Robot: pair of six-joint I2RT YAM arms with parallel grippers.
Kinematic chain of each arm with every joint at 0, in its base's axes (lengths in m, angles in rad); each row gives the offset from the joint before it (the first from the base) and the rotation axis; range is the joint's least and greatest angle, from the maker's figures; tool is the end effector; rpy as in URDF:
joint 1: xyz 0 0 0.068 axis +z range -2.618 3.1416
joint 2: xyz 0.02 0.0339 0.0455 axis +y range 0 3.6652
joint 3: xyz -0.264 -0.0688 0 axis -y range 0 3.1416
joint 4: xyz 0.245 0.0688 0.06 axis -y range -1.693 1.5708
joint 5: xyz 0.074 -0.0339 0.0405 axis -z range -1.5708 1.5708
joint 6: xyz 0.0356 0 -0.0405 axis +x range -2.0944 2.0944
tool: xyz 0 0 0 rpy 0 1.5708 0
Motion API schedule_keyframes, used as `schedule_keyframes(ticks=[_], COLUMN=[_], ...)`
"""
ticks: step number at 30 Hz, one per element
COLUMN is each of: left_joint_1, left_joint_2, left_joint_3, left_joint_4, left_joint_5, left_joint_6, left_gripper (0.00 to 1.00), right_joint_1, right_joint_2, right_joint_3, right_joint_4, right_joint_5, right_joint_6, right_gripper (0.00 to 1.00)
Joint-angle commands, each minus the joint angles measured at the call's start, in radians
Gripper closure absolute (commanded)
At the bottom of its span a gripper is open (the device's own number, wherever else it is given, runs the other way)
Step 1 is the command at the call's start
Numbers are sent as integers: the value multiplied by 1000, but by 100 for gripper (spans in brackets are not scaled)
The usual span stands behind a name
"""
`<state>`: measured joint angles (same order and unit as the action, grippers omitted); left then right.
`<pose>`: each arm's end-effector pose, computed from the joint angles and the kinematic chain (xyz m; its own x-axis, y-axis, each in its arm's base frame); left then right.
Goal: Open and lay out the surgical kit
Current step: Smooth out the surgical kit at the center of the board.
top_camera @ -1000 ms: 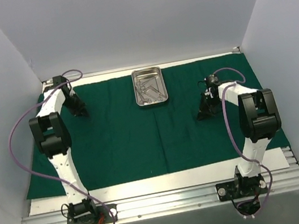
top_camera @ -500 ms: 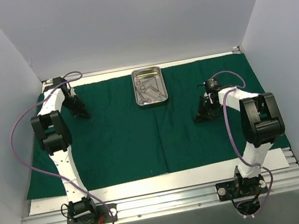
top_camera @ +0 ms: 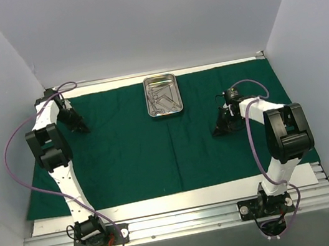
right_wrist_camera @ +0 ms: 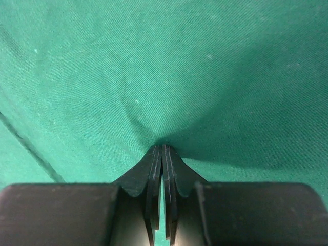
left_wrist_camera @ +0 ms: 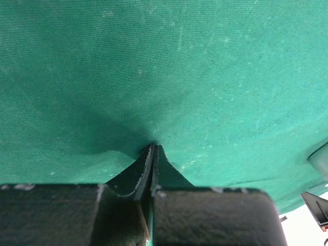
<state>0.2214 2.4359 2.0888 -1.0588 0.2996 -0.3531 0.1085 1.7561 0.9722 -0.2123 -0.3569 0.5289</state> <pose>0.4798 0.0972 0.1513 -0.8468 -0.5293 -0.0533 -0.4853 0.8097 -0.3299 0.3395 0.0495 0.1524 -0.8669 0.3812 -0.3213 0.1705 0.8323 0.5274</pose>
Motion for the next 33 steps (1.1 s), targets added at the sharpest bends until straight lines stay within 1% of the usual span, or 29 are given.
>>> schedule_keyframes(ticks=[1, 2, 3, 4, 5, 6, 7, 8, 9, 10, 11, 12, 13, 14, 16, 17, 19, 20, 21, 22, 25, 28, 30, 32, 33], left_joint_1=[10, 10, 6, 3, 1, -2, -11, -16, -20, -28, -33, -37, -57, -66, -97, -132, -169, -204, -211, -249, -300, -344, -378, -398, -408], left_joint_2=[37, 25, -10, -32, -50, -92, -115, -135, -173, -190, -205, -228, -236, -245, -248, -247, -232, -218, -215, -215, -203, -154, -111, -78, -72], left_joint_3=[-9, -16, -29, -35, -36, -39, -39, -36, -26, -26, -26, -27, -27, -29, -41, -48, -47, -42, -49, -55, -61, -3, 43, 65, 71], left_joint_4=[-1, 9, 17, 32, 40, 46, 62, 66, 69, 82, 92, 105, 129, 149, 216, 249, 307, 321, 338, 386, 468, 484, 484, 473, 471], left_joint_5=[-102, -94, -93, -93, -88, -80, -64, -60, -59, -50, -1, 31, 64, 135, 185, 237, 288, 289, 283, 279, 256, 234, 230, 205, 193], left_joint_6=[59, 59, 54, 51, 48, 37, 34, 31, 17, 11, 0, -21, -33, -41, -61, -67, -87, -92, -98, -104, -136, -150, -165, -165, -167], left_gripper=[97, 91, 87, 84, 76, 71, 66, 62, 54, 50, 44, 36, 33, 32, 29, 28, 27, 27, 26, 25, 24, 24, 27, 28, 30], right_joint_1=[20, 22, 22, 22, 23, 28, 33, 45, 49, 54, 60, 71, 74, 79, 95, 102, 120, 126, 132, 143, 146, 149, 149, 151, 151], right_joint_2=[14, 11, 11, 11, 14, 11, 10, 8, 16, 23, 40, 51, 62, 98, 150, 208, 256, 297, 319, 339, 419, 470, 505, 531, 539], right_joint_3=[-32, -15, 8, 70, 107, 147, 224, 264, 304, 347, 418, 448, 474, 528, 594, 662, 718, 743, 784, 805, 884, 936, 960, 996, 1003], right_joint_4=[-125, -130, -137, -148, -176, -188, -194, -212, -223, -228, -233, -226, -214, -194, -193, -196, -191, -177, -170, -170, -161, -141, -137, -147, -150], right_joint_5=[50, 58, 73, 79, 87, 98, 104, 114, 122, 133, 139, 139, 118, 105, 85, 66, 56, 50, 50, 55, 59, 56, 44, 41, 39], right_joint_6=[-20, -29, -50, -62, -70, -90, -99, -107, -118, -139, -148, -156, -174, -184, -190, -191, -187, -182, -182, -176, -156, -159, -158, -164, -165], right_gripper=[96, 94, 94, 93, 91, 90, 88, 82, 78, 74, 65, 60, 55, 49, 45, 43, 39, 37, 37, 36, 35, 36, 37, 38, 39])
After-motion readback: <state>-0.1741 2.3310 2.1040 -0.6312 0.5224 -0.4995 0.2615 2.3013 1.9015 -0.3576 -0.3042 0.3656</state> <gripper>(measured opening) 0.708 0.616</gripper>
